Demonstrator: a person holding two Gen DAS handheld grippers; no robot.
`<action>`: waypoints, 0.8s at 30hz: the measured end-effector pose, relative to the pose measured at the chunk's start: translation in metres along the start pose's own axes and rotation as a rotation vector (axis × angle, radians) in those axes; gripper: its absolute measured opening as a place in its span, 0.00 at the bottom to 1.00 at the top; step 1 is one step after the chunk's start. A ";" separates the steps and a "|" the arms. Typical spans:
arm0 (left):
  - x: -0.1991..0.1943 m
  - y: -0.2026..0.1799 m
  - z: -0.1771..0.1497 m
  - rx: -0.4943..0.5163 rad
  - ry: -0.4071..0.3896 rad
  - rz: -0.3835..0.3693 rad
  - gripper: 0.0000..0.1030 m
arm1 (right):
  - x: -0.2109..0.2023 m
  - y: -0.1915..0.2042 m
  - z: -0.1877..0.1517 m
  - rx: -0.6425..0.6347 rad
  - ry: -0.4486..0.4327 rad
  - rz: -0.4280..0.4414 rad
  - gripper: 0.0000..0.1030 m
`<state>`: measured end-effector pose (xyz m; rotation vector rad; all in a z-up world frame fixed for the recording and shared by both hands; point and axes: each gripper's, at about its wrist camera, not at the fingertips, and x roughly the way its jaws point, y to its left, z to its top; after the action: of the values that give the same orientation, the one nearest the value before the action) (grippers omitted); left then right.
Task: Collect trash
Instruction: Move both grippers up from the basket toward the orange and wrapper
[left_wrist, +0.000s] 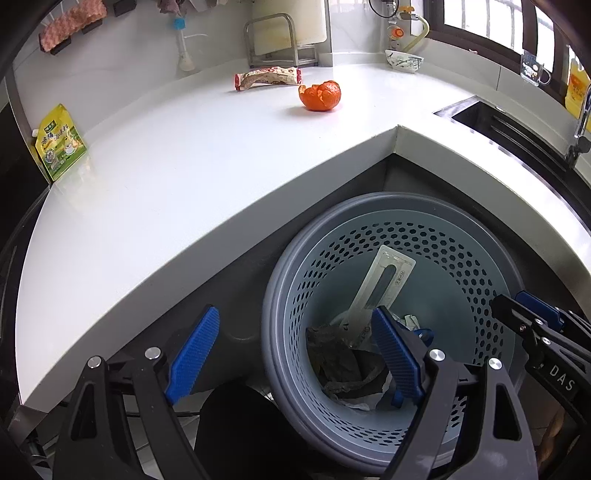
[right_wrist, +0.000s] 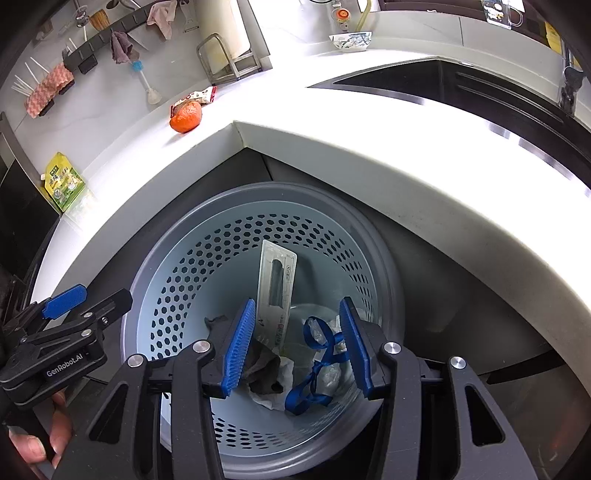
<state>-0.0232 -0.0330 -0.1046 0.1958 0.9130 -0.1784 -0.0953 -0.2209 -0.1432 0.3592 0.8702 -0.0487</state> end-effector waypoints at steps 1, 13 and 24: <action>-0.001 0.000 0.001 0.000 -0.002 0.000 0.81 | -0.001 0.000 0.001 0.001 -0.003 0.003 0.45; -0.009 0.014 0.029 -0.014 -0.027 -0.034 0.82 | -0.005 0.003 0.024 -0.014 -0.010 -0.053 0.47; -0.026 0.029 0.053 -0.037 -0.084 -0.059 0.82 | -0.018 0.010 0.051 -0.007 -0.048 -0.043 0.49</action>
<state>0.0088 -0.0159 -0.0493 0.1265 0.8381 -0.2232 -0.0675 -0.2306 -0.0963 0.3318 0.8308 -0.0932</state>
